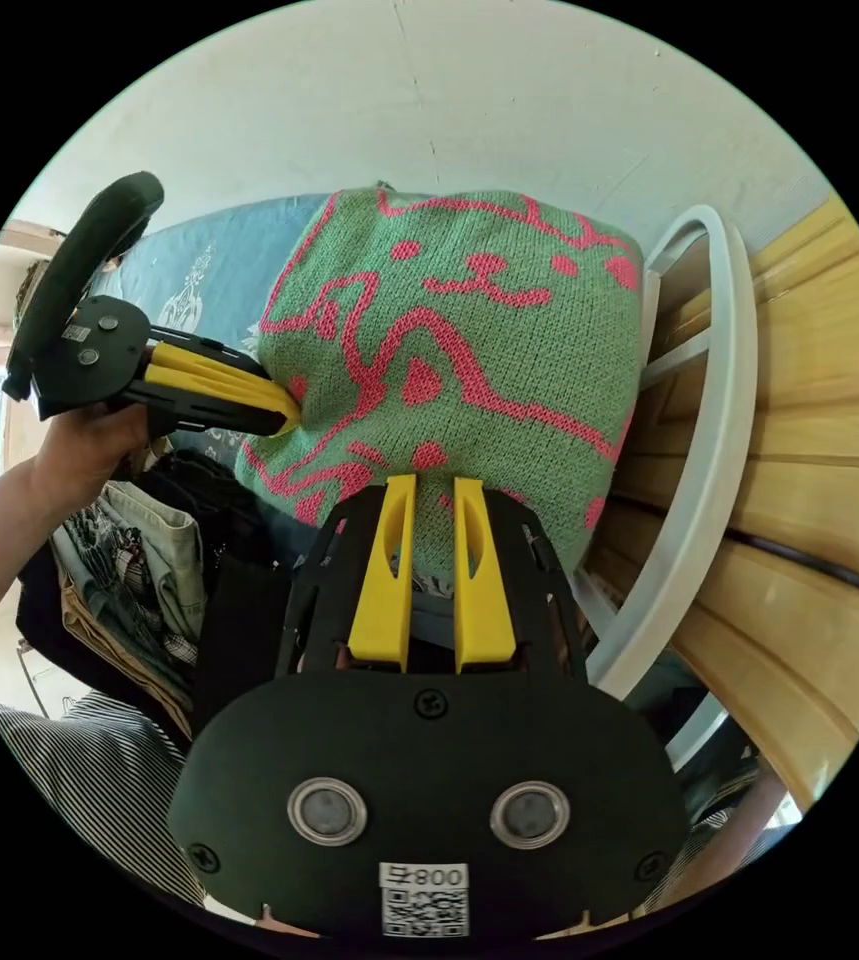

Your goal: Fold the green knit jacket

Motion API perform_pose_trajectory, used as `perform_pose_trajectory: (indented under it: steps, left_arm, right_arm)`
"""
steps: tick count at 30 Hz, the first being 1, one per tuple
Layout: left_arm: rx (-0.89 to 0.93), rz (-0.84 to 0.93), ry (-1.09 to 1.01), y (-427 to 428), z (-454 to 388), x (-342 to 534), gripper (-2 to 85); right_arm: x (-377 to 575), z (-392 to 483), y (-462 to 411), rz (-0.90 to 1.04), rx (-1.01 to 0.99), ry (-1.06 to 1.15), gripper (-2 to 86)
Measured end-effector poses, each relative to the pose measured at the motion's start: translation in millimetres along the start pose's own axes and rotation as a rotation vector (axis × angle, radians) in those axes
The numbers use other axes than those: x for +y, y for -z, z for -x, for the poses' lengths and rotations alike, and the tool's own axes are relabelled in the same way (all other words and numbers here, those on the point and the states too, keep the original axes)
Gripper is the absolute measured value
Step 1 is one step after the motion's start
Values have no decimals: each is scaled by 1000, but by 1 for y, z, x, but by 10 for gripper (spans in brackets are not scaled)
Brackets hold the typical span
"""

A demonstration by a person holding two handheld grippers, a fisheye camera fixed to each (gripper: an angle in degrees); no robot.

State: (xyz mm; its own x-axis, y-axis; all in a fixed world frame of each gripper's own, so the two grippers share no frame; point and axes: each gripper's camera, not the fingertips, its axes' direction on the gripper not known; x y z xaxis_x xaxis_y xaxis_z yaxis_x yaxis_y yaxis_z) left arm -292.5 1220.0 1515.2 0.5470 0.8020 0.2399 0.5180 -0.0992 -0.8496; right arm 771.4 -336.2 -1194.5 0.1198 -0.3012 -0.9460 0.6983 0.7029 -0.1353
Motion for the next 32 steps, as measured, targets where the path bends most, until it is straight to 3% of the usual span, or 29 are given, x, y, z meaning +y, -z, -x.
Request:
perform_pose_trajectory:
  steps: [6, 12, 20, 26, 32]
  left_arm:
    - [13, -78, -14, 23, -13, 25, 1]
    - [150, -308, -73, 86, -27, 90, 3]
    - [313, -523, -128, 144, -34, 195, 8]
    - [354, -529, -260, 168, -49, 243, 8]
    - [395, -471, -308, 173, -56, 297, 7]
  right_arm:
    - [21, -12, 13, -27, -25, -25, 69]
    - [69, -32, 61, -103, -42, -86, 64]
    - [245, -65, 144, -221, -183, -237, 75]
    - [388, -73, 146, -105, -210, -421, 98]
    - [445, -67, 128, 42, -169, -509, 111]
